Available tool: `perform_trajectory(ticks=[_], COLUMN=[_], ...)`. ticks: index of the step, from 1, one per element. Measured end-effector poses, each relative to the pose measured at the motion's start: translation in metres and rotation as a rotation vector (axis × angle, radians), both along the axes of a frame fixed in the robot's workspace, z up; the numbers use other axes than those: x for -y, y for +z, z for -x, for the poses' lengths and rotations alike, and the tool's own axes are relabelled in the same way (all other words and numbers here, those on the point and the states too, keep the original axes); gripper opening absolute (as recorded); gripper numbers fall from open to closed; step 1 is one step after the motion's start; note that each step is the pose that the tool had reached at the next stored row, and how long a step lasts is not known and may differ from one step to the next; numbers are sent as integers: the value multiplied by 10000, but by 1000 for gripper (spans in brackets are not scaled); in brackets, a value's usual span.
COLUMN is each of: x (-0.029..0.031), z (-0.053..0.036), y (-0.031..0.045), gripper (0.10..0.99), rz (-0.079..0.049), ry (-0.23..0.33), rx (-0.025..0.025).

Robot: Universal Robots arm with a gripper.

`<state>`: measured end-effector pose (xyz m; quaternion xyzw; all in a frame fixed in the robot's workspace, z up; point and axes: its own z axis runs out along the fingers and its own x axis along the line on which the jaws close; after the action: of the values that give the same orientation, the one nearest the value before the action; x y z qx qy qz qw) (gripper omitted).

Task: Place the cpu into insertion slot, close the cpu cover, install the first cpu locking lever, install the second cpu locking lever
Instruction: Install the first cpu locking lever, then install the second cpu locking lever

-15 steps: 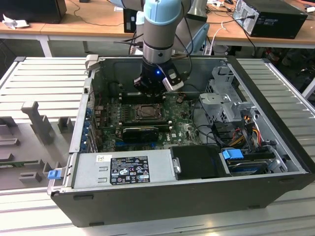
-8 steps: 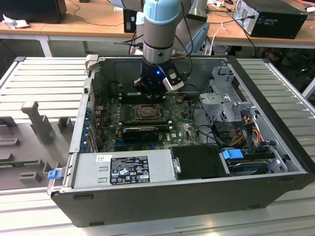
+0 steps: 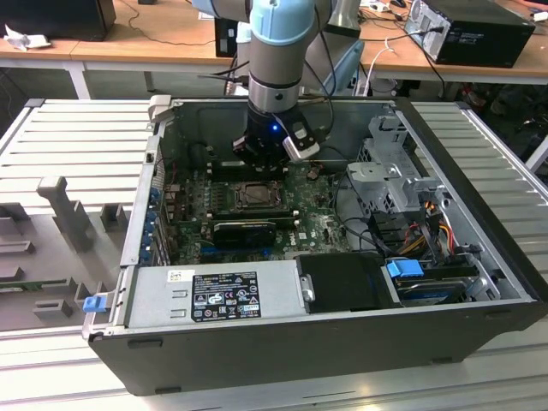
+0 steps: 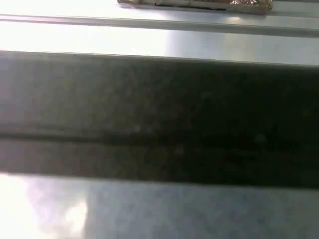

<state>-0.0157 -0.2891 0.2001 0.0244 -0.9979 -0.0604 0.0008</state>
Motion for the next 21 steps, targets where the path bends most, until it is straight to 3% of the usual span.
perform_trajectory(ticks=[7,14,21], x=[2,108,152], z=[-1,-2,-2], y=[220,222,222], gripper=[106,106,106], rz=[4,8,8], ry=[3,2,1], rx=[-2,-4,-4])
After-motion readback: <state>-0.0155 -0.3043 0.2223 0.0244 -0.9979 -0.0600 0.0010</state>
